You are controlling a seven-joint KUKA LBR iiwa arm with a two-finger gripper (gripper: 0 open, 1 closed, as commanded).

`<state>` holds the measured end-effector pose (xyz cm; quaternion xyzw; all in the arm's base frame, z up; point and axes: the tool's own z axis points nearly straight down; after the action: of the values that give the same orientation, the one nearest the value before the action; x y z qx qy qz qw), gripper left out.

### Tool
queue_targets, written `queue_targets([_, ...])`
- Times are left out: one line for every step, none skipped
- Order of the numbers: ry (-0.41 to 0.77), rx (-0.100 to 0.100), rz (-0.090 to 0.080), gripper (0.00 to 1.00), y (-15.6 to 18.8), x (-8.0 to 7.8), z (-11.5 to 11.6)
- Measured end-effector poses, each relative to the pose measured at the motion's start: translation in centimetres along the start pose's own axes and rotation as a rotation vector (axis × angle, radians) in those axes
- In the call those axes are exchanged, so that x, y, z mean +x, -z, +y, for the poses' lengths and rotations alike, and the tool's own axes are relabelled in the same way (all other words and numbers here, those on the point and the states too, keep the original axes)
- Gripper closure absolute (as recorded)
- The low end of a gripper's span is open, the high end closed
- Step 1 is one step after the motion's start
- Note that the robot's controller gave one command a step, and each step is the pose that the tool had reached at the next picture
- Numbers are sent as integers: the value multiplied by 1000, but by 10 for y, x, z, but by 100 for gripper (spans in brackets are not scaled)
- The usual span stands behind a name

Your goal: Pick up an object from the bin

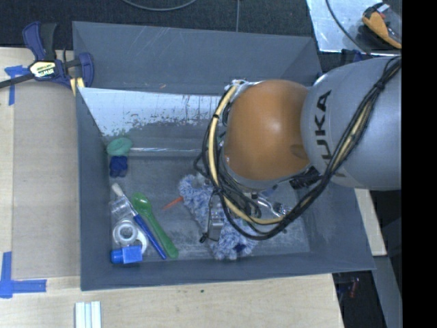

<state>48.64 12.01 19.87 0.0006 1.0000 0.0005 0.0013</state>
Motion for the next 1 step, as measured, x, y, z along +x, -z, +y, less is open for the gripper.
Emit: queue_targets([-437, -1, -3, 0, -110, -61, -57])
